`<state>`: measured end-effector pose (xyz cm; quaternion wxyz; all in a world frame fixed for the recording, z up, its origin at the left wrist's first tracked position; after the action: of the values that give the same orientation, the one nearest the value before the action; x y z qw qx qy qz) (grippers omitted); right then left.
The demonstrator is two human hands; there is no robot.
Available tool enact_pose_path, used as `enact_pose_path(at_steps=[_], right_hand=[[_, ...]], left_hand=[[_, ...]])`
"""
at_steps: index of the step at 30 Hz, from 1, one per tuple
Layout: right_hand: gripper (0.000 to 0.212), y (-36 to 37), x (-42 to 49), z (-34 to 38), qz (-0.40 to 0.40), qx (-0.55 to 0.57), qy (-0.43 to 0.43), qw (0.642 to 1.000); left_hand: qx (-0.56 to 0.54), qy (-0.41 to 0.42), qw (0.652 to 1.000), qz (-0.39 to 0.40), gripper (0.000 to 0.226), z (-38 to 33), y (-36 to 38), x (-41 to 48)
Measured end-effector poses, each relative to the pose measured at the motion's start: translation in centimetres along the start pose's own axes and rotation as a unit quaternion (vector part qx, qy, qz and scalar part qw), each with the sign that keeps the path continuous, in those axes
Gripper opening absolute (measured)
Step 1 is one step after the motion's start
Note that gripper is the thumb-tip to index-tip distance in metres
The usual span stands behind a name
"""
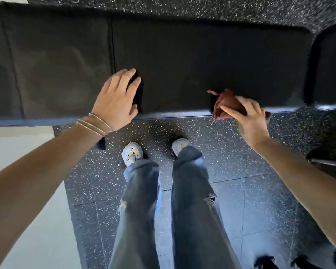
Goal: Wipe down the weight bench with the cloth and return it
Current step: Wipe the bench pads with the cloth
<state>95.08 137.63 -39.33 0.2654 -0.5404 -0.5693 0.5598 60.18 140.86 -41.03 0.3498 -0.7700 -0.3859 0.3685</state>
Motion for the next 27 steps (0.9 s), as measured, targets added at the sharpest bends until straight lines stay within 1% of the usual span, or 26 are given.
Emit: enact_pose_path(at_steps=[2,3,4,8,11,13,14,17,20,22,25,27], right_hand=[[0.073,-0.4,0.4,1.4,0.019,0.042,0.064,0.997],[0.072,-0.9,1.1,3.0,0.016,0.063,0.08,0.995],[0.071,-1.3,2.0,5.2,0.011,0.08,0.08,0.994],[0.069,-3.6,6.8,13.9,-0.028,0.112,0.032,0.993],[0.067,-4.2,8.6,14.7,-0.037,0.098,0.001,0.994],[0.066,-3.3,7.8,12.2,-0.042,0.076,-0.034,0.996],[0.067,-2.6,7.2,10.4,-0.044,0.07,-0.036,0.996],[0.066,-0.2,5.2,4.0,-0.047,0.057,0.004,0.997],[0.065,2.5,2.7,-3.2,-0.051,0.045,0.075,0.995],[0.065,4.5,1.0,-8.3,-0.033,0.047,0.14,0.989],[0.062,6.4,-0.8,-15.1,-0.011,0.061,0.23,0.971],[0.06,6.9,-0.8,-17.8,-0.014,0.085,0.29,0.953]], left_hand=[[0.003,0.007,1.0,-0.002,0.067,-0.9,0.1,0.8],[0.005,0.004,1.0,-0.006,0.067,-1.1,0.0,1.0],[0.006,-0.003,1.0,-0.011,0.067,-1.1,-0.2,0.9],[0.036,-0.029,0.999,-0.003,0.071,0.0,-0.7,-0.5],[0.063,-0.048,0.997,-0.008,0.073,0.3,-1.0,-1.7],[0.064,-0.051,0.997,-0.002,0.075,-1.1,-0.5,-1.4],[0.061,-0.049,0.997,0.002,0.075,-2.1,-0.1,-0.9],[0.046,-0.039,0.998,0.001,0.075,-6.3,1.4,1.2],[0.034,-0.018,0.999,0.001,0.074,-10.8,3.0,3.2],[0.034,-0.003,0.999,0.007,0.074,-12.9,4.0,4.1],[0.045,0.01,0.999,0.021,0.073,-15.1,5.3,4.8],[0.053,0.013,0.998,0.021,0.072,-16.1,5.9,5.3]])
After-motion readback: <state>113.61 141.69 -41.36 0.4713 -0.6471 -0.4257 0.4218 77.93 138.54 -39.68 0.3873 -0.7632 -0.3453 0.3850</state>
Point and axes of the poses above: each hand's wrist, its own x-axis towards the middle knuckle, its own y-axis out of the palm, z = x × y, the point moved 4 cm from there along x, towards the middle knuckle, and after that the axes turned 15 degrees about -x, right-handed, at the moved point
